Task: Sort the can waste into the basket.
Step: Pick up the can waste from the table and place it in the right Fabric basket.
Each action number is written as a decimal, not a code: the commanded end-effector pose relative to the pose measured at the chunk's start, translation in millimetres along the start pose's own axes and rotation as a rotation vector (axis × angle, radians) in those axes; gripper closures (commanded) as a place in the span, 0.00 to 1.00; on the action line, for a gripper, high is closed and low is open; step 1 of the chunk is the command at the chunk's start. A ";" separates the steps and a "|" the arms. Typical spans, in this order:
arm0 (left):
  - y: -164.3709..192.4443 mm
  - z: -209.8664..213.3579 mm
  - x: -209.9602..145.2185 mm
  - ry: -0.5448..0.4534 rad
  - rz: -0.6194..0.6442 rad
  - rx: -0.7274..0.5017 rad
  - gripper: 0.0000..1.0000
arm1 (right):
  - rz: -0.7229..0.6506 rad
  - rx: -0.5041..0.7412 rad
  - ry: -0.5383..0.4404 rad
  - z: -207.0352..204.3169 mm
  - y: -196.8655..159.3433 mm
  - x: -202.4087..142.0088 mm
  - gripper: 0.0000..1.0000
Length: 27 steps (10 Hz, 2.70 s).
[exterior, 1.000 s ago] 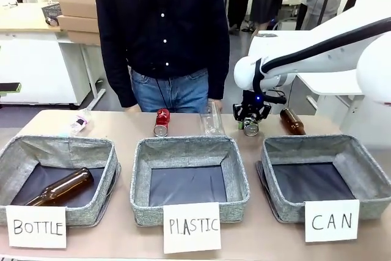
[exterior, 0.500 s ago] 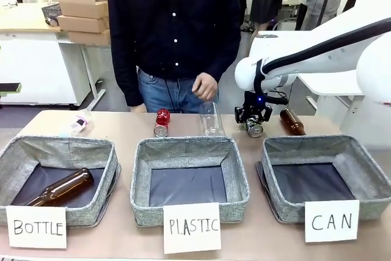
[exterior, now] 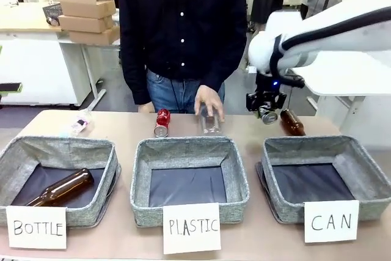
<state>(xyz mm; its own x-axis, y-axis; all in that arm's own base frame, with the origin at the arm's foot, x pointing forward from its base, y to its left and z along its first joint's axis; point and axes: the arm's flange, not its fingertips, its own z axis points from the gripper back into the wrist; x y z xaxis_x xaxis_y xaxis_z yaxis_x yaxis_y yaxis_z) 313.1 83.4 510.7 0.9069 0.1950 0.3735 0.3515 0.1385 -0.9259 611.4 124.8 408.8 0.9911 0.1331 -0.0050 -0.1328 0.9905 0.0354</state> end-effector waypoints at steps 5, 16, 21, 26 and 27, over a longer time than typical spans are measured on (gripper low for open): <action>-1.5 -0.9 0.4 -0.006 -0.019 -0.022 0.00 | 0.236 0.214 0.136 75.3 -73.5 -218.5 1.00; -1.5 -0.9 0.4 -0.006 -0.019 -0.022 0.00 | 0.229 0.331 0.049 59.1 -88.9 -231.6 0.00; -1.5 -0.9 0.4 -0.006 -0.019 -0.022 0.00 | 0.233 0.447 -0.020 62.1 -92.0 -229.5 0.00; -1.5 -0.9 0.4 -0.006 -0.019 -0.022 0.00 | 0.286 1.433 -0.283 103.8 -113.3 -246.6 0.00; -1.5 -0.9 0.4 -0.006 -0.019 -0.022 0.00 | 0.291 1.439 -0.327 101.0 -116.2 -243.2 0.00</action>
<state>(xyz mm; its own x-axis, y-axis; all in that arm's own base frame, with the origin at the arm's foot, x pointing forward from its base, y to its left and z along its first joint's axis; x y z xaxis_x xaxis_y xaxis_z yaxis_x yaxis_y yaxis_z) 313.1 83.5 510.6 0.9070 0.1952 0.3733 0.3512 0.1390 -0.9259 376.1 -22.2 524.6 0.9207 0.1543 0.3585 -0.3855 0.2155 0.8972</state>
